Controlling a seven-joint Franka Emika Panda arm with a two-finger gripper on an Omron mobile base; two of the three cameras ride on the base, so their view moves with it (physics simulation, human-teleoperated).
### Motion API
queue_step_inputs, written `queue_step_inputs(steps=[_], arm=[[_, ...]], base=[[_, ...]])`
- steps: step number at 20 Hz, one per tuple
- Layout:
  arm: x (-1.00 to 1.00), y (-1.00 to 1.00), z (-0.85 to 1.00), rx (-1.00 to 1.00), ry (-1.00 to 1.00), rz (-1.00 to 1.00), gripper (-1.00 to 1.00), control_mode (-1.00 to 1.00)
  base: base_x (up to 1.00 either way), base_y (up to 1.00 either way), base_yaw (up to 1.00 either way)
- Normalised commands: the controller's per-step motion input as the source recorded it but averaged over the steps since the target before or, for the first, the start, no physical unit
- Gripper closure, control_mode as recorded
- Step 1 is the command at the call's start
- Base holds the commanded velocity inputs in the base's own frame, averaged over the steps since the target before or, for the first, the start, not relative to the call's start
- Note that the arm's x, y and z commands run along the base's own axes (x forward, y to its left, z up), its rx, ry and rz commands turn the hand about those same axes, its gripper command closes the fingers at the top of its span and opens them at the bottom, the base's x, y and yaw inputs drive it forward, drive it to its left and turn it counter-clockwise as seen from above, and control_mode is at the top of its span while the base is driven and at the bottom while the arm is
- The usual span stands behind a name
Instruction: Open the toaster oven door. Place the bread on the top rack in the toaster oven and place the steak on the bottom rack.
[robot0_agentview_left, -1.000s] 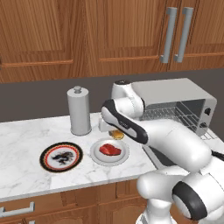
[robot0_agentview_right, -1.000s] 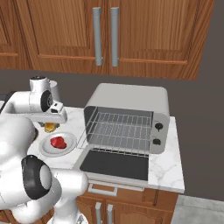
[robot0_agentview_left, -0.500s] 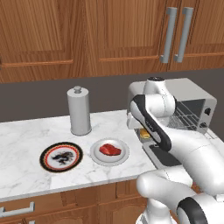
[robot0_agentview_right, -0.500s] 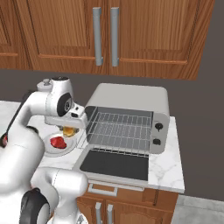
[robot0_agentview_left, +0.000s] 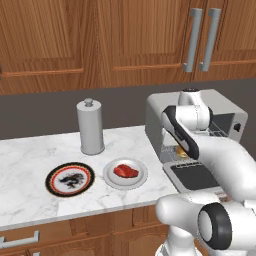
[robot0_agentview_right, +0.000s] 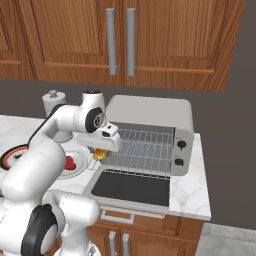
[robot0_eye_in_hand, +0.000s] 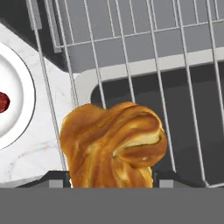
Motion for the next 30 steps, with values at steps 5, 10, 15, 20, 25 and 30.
queue_step_inputs(steps=[5,10,15,20,25,30], arm=[[0.2,-0.67,-0.24,0.0,0.04,-0.04,1.0,-1.0],[0.17,-0.28,-0.43,0.0,0.0,0.0,1.0,-1.0],[0.18,-0.09,-0.19,0.01,-0.05,0.0,1.0,-1.0],[-0.01,-0.22,-0.01,0.02,-0.06,0.0,-1.0,-1.0],[-0.21,-0.04,0.02,0.02,-0.03,0.0,-1.0,-1.0],[-0.48,-0.01,0.18,0.0,-0.08,0.0,-1.0,-1.0]], base=[[0.0,0.0,0.0],[0.0,0.0,0.0],[0.0,0.0,0.0],[0.0,0.0,0.0],[0.0,0.0,0.0],[0.0,0.0,0.0]])
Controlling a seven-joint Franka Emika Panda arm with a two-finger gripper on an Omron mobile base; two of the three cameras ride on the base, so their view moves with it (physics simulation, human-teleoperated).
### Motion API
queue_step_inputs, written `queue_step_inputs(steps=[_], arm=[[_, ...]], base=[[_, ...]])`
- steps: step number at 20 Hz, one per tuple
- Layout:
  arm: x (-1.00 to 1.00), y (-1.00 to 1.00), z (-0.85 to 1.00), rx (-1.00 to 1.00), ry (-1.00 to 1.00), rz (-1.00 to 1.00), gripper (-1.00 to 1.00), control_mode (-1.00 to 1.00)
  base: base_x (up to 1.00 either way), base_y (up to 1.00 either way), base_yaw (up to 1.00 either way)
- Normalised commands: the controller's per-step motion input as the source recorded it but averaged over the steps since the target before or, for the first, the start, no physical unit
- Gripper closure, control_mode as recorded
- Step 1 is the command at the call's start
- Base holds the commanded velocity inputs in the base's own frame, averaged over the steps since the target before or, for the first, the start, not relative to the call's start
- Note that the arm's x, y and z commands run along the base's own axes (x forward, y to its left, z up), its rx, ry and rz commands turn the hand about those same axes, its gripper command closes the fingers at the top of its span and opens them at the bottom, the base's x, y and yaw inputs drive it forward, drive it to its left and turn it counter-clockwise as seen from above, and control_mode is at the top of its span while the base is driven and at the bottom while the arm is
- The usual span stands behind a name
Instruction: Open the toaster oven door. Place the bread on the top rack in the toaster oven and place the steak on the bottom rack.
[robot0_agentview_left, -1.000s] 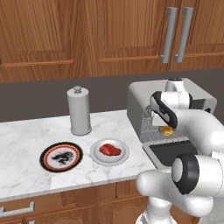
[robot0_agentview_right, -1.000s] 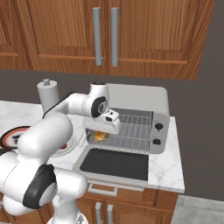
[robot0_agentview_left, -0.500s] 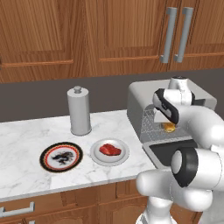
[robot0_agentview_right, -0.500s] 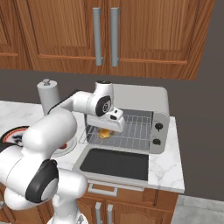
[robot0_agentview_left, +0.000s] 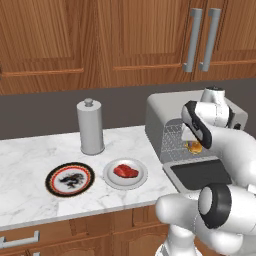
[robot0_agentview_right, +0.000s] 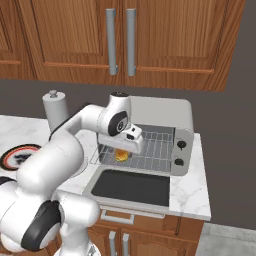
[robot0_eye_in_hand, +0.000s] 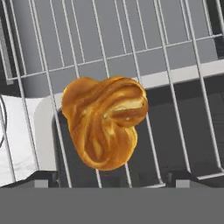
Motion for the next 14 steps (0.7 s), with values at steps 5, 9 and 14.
queue_step_inputs(steps=[5,9,14], arm=[[-0.83,-0.02,0.11,0.0,-0.03,0.05,-1.0,-1.0],[-0.95,-0.27,-0.14,0.0,0.0,0.11,-1.0,-1.0],[-0.13,-0.16,-0.31,0.0,0.01,0.11,-1.0,-1.0]], base=[[0.0,0.0,0.0],[0.0,0.0,0.0],[0.0,0.0,0.0]])
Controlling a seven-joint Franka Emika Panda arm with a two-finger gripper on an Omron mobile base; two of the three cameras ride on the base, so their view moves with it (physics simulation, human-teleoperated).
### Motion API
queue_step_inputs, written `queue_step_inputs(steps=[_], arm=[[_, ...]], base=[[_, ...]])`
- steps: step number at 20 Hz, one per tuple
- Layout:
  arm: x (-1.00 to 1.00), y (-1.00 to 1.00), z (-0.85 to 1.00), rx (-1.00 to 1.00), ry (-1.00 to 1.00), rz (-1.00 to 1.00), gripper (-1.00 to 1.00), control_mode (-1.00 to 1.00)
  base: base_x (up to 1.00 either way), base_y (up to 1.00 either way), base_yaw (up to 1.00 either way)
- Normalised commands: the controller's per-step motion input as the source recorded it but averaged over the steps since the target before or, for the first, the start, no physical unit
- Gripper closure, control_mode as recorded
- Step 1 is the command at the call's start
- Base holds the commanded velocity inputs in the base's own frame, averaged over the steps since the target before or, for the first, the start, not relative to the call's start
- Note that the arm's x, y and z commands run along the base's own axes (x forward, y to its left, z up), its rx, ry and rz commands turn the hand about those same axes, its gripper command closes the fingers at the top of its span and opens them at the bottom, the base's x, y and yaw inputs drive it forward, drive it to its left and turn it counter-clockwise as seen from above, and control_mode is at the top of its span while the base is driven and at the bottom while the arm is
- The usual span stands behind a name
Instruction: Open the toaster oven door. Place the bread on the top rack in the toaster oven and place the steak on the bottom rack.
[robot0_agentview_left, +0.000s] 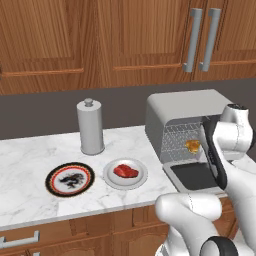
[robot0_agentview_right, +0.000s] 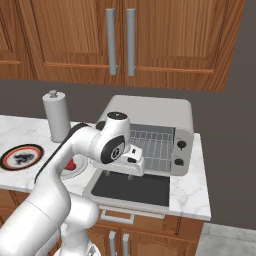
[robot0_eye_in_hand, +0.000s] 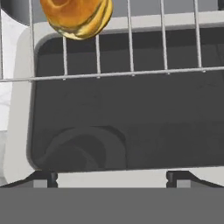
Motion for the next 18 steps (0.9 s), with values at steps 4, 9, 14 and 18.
queue_step_inputs(steps=[4,9,14,18], arm=[[0.44,0.0,-0.11,0.0,0.02,0.05,-1.0,-1.0],[0.49,0.0,-0.13,0.0,0.0,0.05,-1.0,-1.0],[0.79,0.0,-0.09,0.01,0.0,0.01,-1.0,-1.0],[0.66,-0.03,-0.01,0.04,0.0,0.01,-1.0,-1.0]], base=[[0.0,0.0,0.0],[0.0,0.0,0.0],[0.0,0.0,0.0],[0.0,0.0,0.0]])
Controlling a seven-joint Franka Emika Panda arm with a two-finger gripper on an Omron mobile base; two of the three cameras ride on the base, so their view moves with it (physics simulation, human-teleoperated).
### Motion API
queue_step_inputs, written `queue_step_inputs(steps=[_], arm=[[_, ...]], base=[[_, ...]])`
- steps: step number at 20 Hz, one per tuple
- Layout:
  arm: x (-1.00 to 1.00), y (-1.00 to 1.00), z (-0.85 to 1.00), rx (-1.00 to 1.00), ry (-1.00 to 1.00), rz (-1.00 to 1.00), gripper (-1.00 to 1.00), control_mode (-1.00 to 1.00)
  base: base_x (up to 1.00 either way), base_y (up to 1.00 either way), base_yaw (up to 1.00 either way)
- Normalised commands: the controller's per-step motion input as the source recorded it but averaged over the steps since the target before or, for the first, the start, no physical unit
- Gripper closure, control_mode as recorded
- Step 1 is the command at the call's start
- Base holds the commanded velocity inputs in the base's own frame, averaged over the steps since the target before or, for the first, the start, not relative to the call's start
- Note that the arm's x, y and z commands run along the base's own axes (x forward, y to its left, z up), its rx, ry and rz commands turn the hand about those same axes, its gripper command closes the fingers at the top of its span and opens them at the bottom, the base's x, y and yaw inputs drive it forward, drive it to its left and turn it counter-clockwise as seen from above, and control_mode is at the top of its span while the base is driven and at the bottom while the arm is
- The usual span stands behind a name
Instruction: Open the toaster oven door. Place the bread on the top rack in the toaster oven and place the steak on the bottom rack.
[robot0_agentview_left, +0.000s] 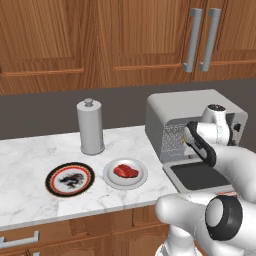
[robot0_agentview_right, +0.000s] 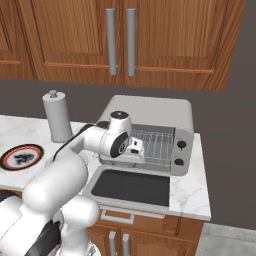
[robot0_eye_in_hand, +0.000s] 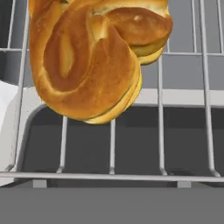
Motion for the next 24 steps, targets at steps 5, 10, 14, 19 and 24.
queue_step_inputs(steps=[5,10,14,19,24], arm=[[0.46,-0.1,0.01,0.07,-0.01,0.0,-1.0,-1.0],[0.32,-0.08,0.01,0.09,-0.05,0.0,-1.0,-1.0],[0.28,0.0,0.0,0.07,-0.06,0.0,-1.0,-1.0],[0.03,0.0,-0.05,0.07,-0.11,0.0,-1.0,-1.0],[-0.09,-0.09,-0.11,0.09,-0.12,0.0,-1.0,-1.0]], base=[[0.0,0.0,0.0],[0.0,0.0,0.0],[0.0,0.0,0.0],[0.0,0.0,0.0],[0.0,0.0,0.0]])
